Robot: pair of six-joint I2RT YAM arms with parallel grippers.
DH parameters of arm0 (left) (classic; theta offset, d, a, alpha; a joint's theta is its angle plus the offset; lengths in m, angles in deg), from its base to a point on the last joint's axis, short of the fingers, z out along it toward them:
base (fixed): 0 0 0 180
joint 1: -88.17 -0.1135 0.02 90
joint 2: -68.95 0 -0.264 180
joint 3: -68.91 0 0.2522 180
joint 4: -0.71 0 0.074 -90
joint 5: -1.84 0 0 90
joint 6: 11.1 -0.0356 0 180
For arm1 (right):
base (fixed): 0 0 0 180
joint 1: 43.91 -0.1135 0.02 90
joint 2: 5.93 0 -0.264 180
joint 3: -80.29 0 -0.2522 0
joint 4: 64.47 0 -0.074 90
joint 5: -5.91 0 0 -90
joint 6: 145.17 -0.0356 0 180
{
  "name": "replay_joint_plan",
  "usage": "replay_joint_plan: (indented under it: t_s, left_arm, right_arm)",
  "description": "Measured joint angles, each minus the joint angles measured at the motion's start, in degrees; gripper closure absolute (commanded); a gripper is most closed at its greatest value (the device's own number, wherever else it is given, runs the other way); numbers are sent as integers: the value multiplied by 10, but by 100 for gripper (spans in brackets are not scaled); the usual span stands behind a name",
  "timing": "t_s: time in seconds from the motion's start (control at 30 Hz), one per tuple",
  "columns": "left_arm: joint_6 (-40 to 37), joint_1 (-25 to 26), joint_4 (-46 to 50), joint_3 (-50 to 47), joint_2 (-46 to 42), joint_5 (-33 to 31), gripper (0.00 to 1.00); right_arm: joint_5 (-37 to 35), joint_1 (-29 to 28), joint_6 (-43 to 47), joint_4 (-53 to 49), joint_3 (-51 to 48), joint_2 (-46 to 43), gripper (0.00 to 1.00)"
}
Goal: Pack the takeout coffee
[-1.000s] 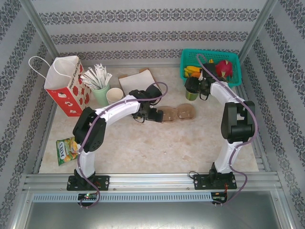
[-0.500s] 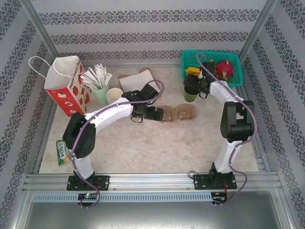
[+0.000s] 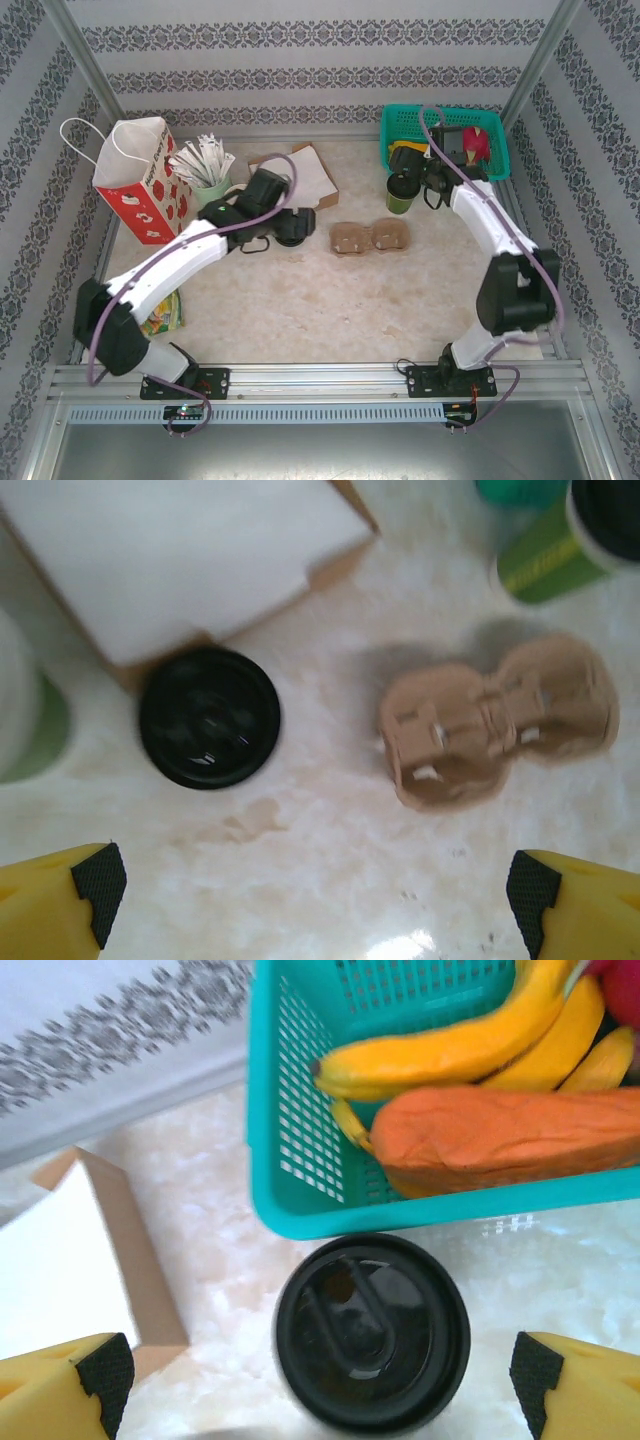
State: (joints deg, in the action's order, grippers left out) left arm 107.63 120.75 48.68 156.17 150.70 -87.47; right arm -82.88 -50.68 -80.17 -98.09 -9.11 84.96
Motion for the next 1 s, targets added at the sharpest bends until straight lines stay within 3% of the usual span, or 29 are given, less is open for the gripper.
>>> replay_joint_plan:
  t_s: [0.17,0.37,0.73,1.0]
  left_arm:
    - [23,-107,43,5,-90,-45,1]
    - [61,-220,128,53,-125,-101,1]
    - [141,-453,169,106,-137,-109,1]
    - [256,-493,174,137,-58,-129,0]
  right_arm:
    - [-48,-30,-33,22,-75,-111,2]
    - [-94,-37,-59,84,-184,-163,2]
    - [-136,-44,-61,127,-207,-209,2]
    - [-108,-44,-37,120,-215,-252,2]
